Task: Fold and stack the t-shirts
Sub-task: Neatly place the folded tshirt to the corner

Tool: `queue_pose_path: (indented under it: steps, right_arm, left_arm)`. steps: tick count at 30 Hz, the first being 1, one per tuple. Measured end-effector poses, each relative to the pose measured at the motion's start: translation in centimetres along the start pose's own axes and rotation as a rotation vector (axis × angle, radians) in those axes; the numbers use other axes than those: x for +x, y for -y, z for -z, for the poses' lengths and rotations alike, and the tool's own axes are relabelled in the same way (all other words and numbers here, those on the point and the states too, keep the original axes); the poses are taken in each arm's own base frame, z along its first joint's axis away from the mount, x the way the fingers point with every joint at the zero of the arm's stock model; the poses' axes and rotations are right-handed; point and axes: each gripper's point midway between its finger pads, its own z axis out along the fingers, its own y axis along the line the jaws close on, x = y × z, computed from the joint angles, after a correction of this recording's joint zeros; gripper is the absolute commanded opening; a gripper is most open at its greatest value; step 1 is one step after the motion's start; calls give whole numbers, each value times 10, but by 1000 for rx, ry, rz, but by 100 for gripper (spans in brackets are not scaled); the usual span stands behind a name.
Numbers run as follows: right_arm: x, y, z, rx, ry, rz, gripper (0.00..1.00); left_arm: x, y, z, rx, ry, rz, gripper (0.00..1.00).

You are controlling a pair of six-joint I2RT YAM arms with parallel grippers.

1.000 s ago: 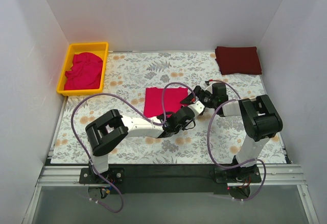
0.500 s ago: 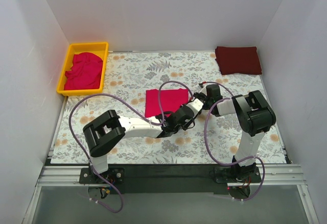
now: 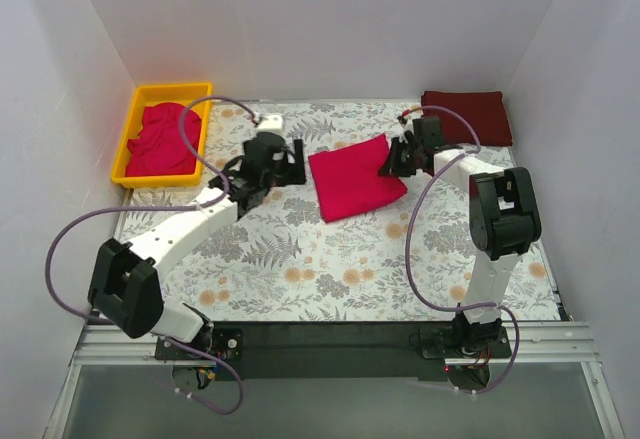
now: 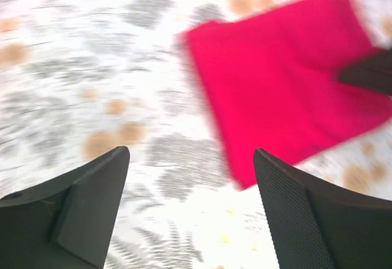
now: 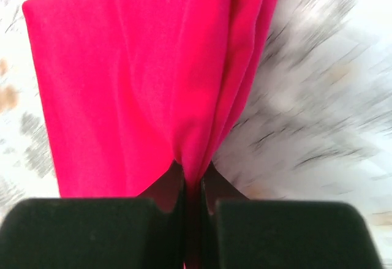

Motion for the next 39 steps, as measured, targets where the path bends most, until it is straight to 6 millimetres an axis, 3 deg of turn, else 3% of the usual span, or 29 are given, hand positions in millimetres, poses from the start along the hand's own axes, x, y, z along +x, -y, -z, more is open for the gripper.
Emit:
queue_pose_path:
  steps: [2,4,7,10,12,16,21,26,39]
  right_arm:
    - [-30,11,4,60,40,68,1]
    - [-56,24,8,124,68,130,1]
    - [-97,44,12,220,103,215,1]
    - [-137,67,16,311,140,288,1]
    - [-161,82,20,366,166,332,1]
    - [-200,106,25,465,207,417,1]
    - [-230,138,29,600,221,523,1]
    - [-232,161,33,688,186,589,1]
    - [-256,180,55,801,222,705,1]
  left_arm:
    - [-16,-51,4,-113,13,87,86]
    - [-18,-101,12,-225,22,167,88]
    - [7,-155,30,-352,6,261,89]
    - [51,-184,41,-426,-72,314,89]
    - [68,-189,42,-446,-120,321,89]
    - [73,-188,41,-447,-139,326,89]
    - [81,-190,37,-460,-165,323,89]
    - [90,-192,32,-471,-197,320,89]
    - [101,-194,27,-485,-234,315,90]
